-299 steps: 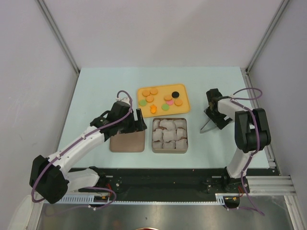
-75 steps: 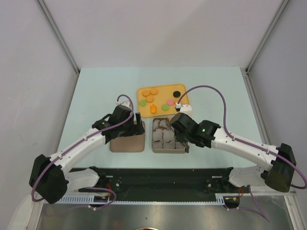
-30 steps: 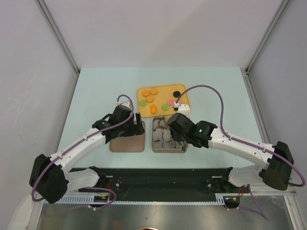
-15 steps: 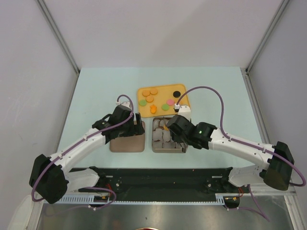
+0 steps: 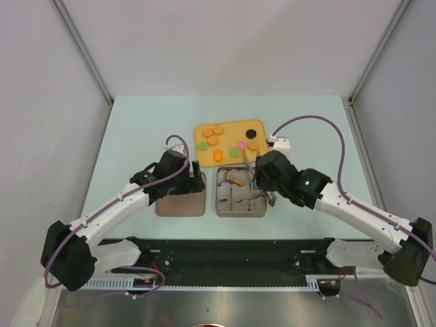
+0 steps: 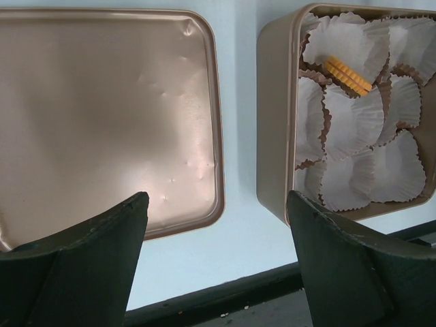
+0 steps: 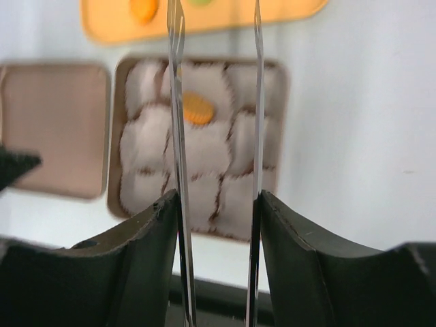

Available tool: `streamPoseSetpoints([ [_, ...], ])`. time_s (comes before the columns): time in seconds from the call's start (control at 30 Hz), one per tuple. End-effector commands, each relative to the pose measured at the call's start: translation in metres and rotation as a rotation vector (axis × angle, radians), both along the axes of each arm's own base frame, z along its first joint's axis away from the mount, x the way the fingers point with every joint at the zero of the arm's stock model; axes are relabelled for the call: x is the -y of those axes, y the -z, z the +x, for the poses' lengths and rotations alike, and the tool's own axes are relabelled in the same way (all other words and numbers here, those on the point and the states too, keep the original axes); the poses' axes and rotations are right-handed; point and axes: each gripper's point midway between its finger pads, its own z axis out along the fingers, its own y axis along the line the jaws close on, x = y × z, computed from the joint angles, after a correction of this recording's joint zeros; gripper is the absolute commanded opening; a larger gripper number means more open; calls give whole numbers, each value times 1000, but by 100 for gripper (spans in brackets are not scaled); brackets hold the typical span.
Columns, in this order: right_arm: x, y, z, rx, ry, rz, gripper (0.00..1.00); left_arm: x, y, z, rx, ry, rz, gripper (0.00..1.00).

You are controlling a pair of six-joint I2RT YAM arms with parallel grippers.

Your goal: Pack the cookies

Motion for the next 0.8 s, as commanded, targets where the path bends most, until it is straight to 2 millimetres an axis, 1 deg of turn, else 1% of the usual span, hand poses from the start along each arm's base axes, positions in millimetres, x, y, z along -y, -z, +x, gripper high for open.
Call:
streamPoseSetpoints([
  [0.0, 24, -40, 41, 77, 53, 78, 53, 2, -6, -1, 21, -2, -20, 87],
  [0.03, 28, -37, 50, 75, 54, 56, 53, 2, -5, -1, 21, 0, -20, 87],
  [0.07, 38, -42, 63, 85, 86, 58, 53, 3, -5, 0, 20, -1, -21, 87],
  [0.1, 37, -34, 72, 63, 84, 45, 53, 3, -4, 0, 18, -1, -20, 87],
  [0.13, 39, -33, 79, 62, 87, 39, 53, 3, -5, 0, 17, 0, -21, 87],
  [0.17, 44, -33, 91, 66, 98, 29, 53, 3, -4, 1, 15, -1, -18, 87],
  [0.2, 42, -33, 99, 70, 93, 32, 53, 4, -4, 0, 14, 1, -20, 87],
  [0.23, 40, -19, 108, 39, 94, 9, 53, 3, -4, 1, 14, 1, -14, 87],
  [0.27, 40, -23, 118, 46, 93, 14, 53, 4, -5, 2, 17, 0, -15, 87],
  [0.3, 37, -21, 126, 47, 90, 17, 53, 4, -5, 2, 15, 3, -13, 87],
  [0.33, 34, -8, 134, 20, 87, -2, 53, 4, -6, 3, 17, 2, -12, 87],
  [0.37, 30, -6, 139, 20, 80, -3, 53, 4, -6, 3, 19, 1, -11, 87],
  [0.4, 27, -11, 149, 36, 79, 8, 53, 3, -5, 3, 17, 2, -6, 87],
  [0.43, 23, -3, 157, 21, 77, 0, 53, 4, -5, 3, 14, 5, -5, 87],
  [0.47, 20, 1, 162, 15, 75, -3, 53, 4, -4, 3, 12, 4, -6, 87],
  [0.5, 16, -6, 170, 30, 70, 6, 53, 4, -5, 3, 12, 6, -8, 87],
  [0.53, 13, -5, 174, 28, 64, 1, 53, 4, -4, 3, 9, 5, -5, 87],
  [0.57, 10, 9, 180, 0, 60, -18, 53, 5, -4, 4, 9, 8, -7, 87],
  [0.6, 8, 10, 184, -4, 57, -27, 53, 6, -2, 3, 6, 11, -6, 87],
  [0.63, 5, 6, 190, 3, 57, -28, 54, 6, 0, 3, -1, 13, -2, 87],
  [0.7, 2, 16, 197, -14, 57, -46, 54, 6, -1, 4, 3, 14, -2, 87],
  [0.73, 0, 12, 202, -2, 55, -47, 54, 6, 0, 3, 0, 14, 2, 87],
  [0.77, 2, 13, 205, -3, 61, -60, 54, 5, 2, 3, -5, 14, 3, 87],
])
